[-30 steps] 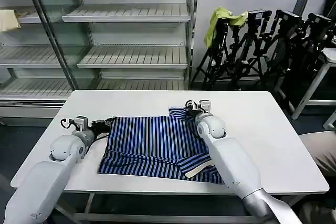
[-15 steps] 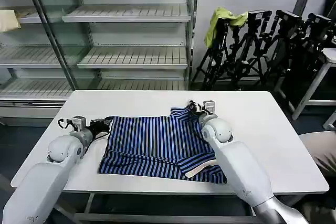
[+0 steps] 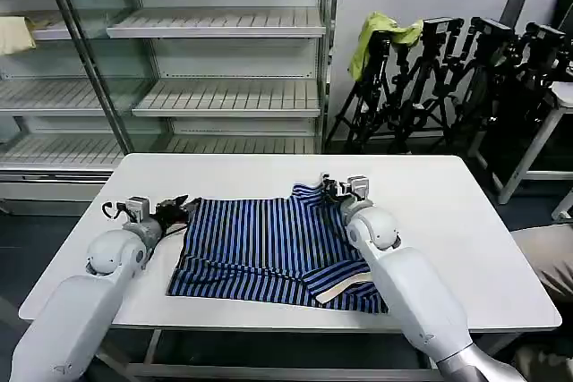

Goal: Fold and organize the clothes.

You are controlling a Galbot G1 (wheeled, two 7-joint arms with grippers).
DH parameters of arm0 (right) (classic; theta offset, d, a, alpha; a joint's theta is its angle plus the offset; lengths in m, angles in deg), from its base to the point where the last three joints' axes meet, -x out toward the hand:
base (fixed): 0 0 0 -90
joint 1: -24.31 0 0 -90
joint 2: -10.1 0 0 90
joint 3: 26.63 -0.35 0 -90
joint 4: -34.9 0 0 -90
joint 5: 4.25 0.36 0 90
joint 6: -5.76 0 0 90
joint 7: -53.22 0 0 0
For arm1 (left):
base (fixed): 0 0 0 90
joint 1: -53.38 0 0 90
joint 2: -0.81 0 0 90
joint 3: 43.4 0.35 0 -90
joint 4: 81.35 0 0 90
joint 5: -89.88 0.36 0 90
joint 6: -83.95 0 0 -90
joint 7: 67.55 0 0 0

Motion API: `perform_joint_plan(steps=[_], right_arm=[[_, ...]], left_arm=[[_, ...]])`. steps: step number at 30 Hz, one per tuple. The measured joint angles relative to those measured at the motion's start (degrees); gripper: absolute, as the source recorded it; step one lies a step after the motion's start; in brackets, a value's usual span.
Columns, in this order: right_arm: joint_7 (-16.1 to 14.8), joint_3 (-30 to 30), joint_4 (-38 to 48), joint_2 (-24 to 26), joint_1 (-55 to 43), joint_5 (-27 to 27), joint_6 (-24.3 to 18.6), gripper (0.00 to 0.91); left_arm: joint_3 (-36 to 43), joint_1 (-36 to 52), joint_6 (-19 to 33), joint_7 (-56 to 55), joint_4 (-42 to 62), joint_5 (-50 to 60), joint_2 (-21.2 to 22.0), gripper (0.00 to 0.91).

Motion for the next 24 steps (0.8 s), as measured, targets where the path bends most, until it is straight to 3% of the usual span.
perform_joint_plan(steps=[24], right_arm=[[-0.4,-0.6,-0.7,0.5,0.3,0.1,-0.3,0.000]], left_arm=[[0.4,0.1,-0.5,0.5,0.6,-0.1,0.2,0.010]])
